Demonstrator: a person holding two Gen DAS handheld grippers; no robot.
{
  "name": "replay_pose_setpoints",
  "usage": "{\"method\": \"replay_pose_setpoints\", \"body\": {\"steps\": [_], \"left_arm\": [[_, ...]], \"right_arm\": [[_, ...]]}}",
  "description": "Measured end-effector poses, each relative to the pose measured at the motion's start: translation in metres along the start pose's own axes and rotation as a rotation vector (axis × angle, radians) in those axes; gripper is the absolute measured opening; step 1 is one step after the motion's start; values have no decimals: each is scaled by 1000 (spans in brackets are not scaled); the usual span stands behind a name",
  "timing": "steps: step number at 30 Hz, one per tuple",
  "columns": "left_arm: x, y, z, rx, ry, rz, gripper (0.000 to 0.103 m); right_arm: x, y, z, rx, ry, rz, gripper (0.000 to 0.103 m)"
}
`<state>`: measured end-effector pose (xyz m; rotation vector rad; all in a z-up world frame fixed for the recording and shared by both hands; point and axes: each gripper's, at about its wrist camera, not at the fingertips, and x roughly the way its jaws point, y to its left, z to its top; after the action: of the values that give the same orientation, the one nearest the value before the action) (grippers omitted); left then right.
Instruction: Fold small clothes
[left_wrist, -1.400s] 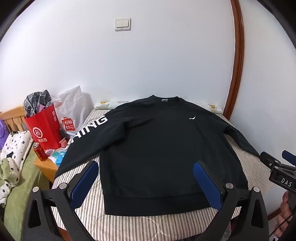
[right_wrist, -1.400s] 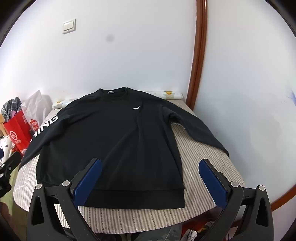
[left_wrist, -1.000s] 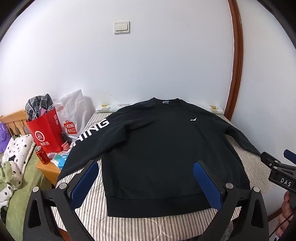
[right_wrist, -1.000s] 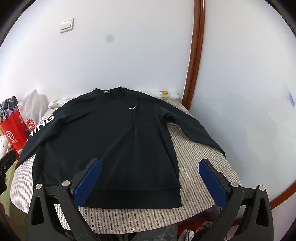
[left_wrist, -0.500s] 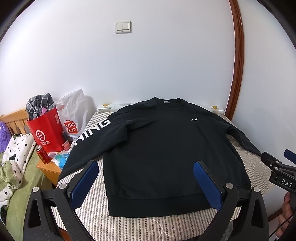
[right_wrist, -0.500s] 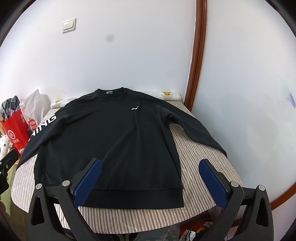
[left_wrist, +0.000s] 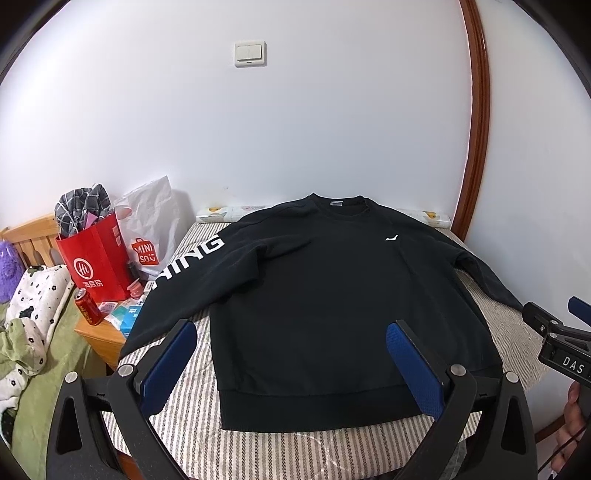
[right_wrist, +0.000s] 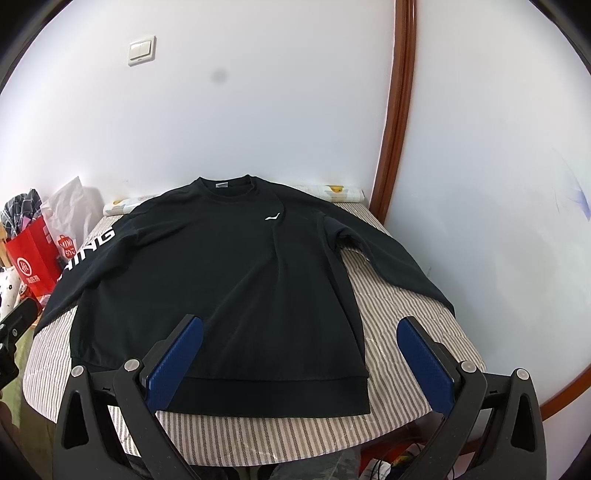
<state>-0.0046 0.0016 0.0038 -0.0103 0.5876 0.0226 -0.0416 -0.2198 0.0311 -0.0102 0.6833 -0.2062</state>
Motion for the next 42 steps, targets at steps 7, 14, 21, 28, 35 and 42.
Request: {"method": "replay_pose_setpoints", "body": {"steps": [7,14,21,28,35,42], "left_arm": [[-1,6,-2,-8,0,-1,103],[-2,8,-2,-7,-1,2,103],[-2,9,-2,-15,1,-1,103],[-2,11,-1,-17,-3,-6,103],[-4,13,-3,-25,-8,-7,103],[-6,14,-3,-24,-19,-18,103]], "right_arm": [[-2,3,0,-1,-1,-7,103],[-1,2,0,-9,0,-8,103],[0,2,0,-6,0,-11,103],[-2,5,0,-6,-1,-15,103],[-2,4,-1,-7,-7,-7,103],[-3,2,-2,-1,-13,-8,103]]}}
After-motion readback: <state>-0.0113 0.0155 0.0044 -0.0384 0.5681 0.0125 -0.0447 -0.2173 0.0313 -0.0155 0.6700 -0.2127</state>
